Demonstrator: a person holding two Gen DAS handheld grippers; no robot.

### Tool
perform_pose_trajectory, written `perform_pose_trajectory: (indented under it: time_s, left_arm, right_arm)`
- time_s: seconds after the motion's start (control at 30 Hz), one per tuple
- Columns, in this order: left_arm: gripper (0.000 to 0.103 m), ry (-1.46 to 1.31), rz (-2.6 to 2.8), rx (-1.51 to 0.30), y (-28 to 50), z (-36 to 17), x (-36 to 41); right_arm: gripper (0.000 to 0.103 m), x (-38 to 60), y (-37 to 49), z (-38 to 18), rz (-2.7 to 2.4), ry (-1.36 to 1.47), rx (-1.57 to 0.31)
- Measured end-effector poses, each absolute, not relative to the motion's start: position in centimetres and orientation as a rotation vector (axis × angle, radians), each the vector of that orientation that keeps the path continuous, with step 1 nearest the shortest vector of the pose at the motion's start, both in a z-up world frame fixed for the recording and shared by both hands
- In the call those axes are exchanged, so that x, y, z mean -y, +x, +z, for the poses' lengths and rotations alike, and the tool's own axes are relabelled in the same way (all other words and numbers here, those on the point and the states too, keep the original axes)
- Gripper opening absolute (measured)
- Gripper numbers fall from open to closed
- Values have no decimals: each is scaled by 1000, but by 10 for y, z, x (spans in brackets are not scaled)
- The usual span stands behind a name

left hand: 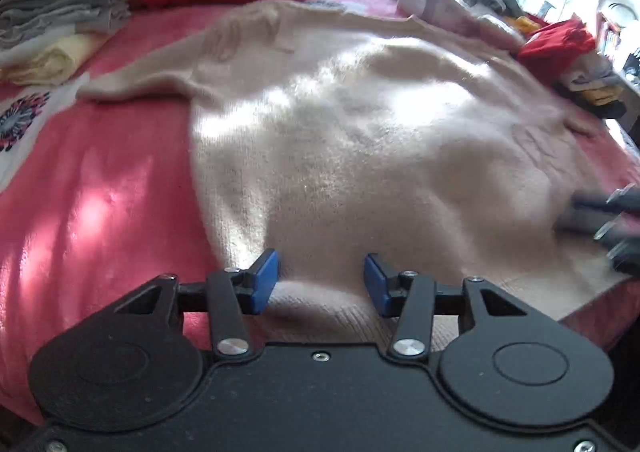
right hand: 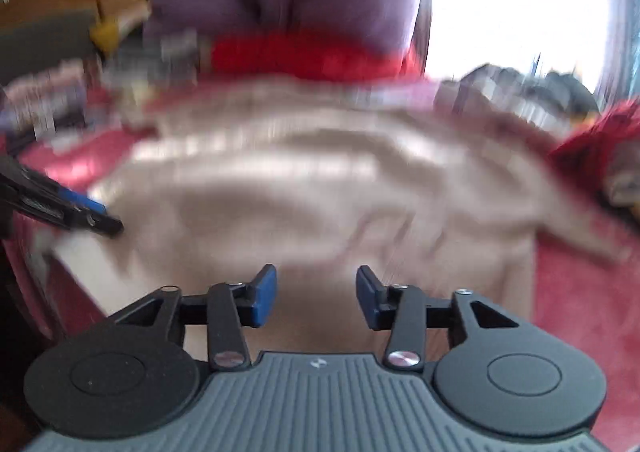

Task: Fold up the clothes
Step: 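Move both open grippers over the spread beige sweater, then pinch the sweater's collar with the left gripper and release it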

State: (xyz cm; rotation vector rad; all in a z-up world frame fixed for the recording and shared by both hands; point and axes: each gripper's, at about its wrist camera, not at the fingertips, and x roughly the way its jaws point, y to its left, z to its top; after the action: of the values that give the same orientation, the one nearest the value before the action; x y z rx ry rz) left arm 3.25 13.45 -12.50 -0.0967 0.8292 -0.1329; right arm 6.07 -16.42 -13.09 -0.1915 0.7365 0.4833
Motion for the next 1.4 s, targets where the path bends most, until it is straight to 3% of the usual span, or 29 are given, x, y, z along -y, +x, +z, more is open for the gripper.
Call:
perform_pose_trajectory:
  time_s: [0.03,0.13,0.27,0.43,0.47,0.57,0.63,0.7,0.77,0.87,0.9,0.93,1.33,1.4]
  left_arm:
    - [47,-114,-118,-819,30,-119,-137]
    - [46,-159,-102,-737,16,-106,-148]
    - [51,-125,-106,-871,23,-124,-150]
    - [51,-150,-121,-651,23,-99,-147]
    - [52,-148,-132,-666,31,-102,-142]
    - [57,10,-163,-856,57,-127,-116]
    - [59,86,-157,-861,61,-125,-107]
    - [59,99,-124,-789,61,-112,-108]
    - [59,54,-101,-721,72,-100,-117]
    - [55,-45,-81,-652,100,-83,-135]
    - [45,-88,-79,-641,115,-78,-141]
    - [41,-130,-78,-629,129,-73,-147]
    - [35,-69,3,-672,319,-94,-164]
    - [35,-51,7,-767,353,-113,-159]
  right_arm:
    - [46,161,64,-143,485,-202,-813]
    - [43,165,50,-128,486,-231,-755]
    - [44,158,44,-129,513,-295,-809]
    - [45,153,43,-103,520,-265,-668]
    - [46,148,47,-99,506,-279,-627]
    - [64,137,67,-101,523,-236,-599]
    - [61,123,91,-134,545,-329,-841]
    - [61,133,85,-136,564,-291,-792]
    - [54,147,80,-127,564,-248,-765]
    - [54,171,88,-113,534,-153,-707]
    - [54,178,94,-109,534,-116,-686]
    - [54,185,101,-105,533,-80,-667]
    - [55,220,229,-108,408,-29,-642]
    - [56,222,252,-114,399,-31,-644]
